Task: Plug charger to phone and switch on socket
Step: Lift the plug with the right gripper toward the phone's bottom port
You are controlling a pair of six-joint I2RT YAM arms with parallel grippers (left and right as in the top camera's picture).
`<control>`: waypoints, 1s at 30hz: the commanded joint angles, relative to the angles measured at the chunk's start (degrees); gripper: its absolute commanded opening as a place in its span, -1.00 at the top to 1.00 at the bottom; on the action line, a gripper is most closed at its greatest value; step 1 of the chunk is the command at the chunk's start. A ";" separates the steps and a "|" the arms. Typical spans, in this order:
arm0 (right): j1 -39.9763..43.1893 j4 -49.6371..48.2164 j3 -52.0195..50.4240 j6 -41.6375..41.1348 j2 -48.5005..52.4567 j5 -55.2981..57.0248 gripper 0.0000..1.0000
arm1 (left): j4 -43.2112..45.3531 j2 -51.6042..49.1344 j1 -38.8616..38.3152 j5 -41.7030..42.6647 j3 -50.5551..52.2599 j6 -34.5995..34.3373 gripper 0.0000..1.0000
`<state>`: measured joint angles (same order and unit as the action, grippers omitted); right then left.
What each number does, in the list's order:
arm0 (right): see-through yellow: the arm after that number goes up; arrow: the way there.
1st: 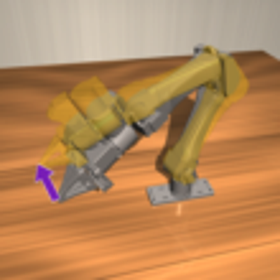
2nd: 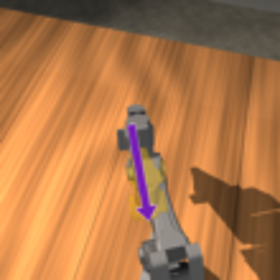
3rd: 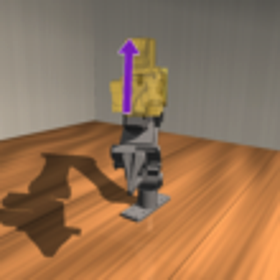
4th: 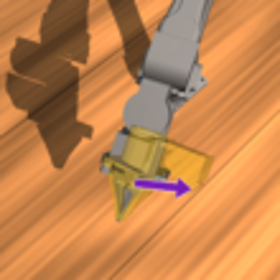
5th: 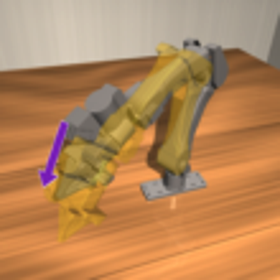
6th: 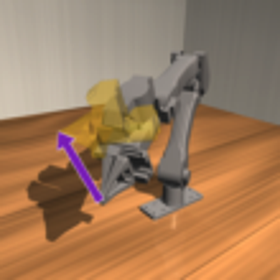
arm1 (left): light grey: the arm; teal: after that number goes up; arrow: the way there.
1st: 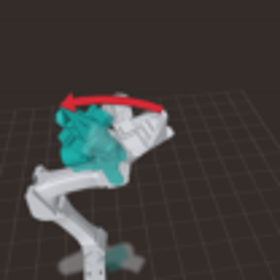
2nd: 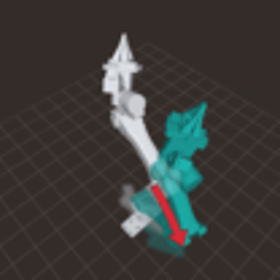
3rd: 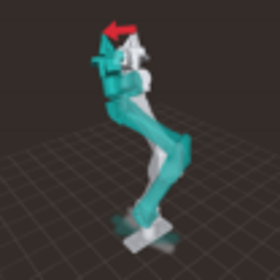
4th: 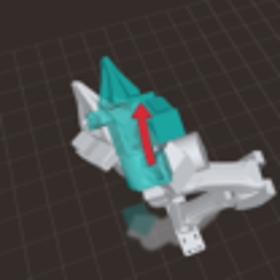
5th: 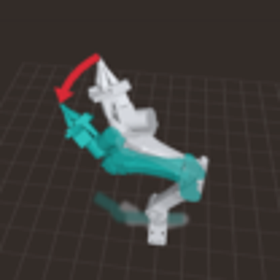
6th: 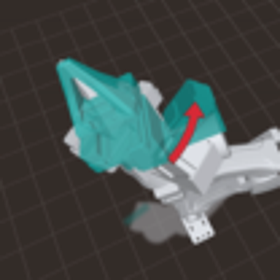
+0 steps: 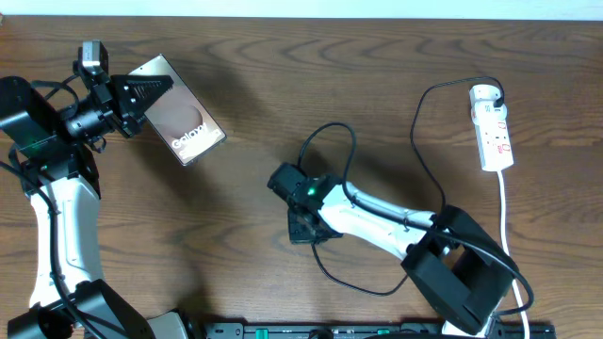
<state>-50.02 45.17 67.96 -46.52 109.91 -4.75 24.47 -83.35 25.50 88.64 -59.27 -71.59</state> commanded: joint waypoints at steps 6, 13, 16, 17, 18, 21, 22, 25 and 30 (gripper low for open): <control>10.75 8.57 12.68 17.07 2.08 -12.76 0.98 | 0.46 0.83 0.09 1.49 -0.50 1.66 0.86; 20.79 18.47 23.41 53.59 2.08 -58.47 0.98 | 0.46 0.83 0.09 1.51 -0.50 3.10 0.85; 23.69 24.28 24.61 65.07 2.08 -65.77 0.98 | 0.48 0.83 0.09 1.49 -0.50 4.17 0.86; 24.30 25.94 24.61 67.98 2.08 -66.79 0.98 | 0.48 0.83 0.07 1.49 -0.50 4.50 0.86; 24.76 27.78 24.61 71.49 2.08 -67.89 0.98 | 0.48 0.83 -0.04 1.49 -0.50 4.79 0.86; 25.29 34.23 24.61 85.18 2.08 -72.19 0.98 | 0.50 0.83 -1.16 1.49 -0.50 7.13 0.86; 25.27 35.95 24.61 89.18 2.08 -73.75 0.98 | 0.50 0.83 -1.66 1.49 -0.50 8.11 0.86; 24.74 39.26 24.61 97.48 2.08 -76.04 0.98 | 0.50 0.83 -3.69 1.46 -0.50 10.27 0.85; 23.30 38.77 24.61 99.51 2.08 -77.61 0.98 | 0.52 0.83 -6.58 0.66 -0.50 12.11 0.85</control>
<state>-25.69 84.31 91.79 45.47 112.22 -77.41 24.47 -83.35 20.25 88.62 -59.27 -62.02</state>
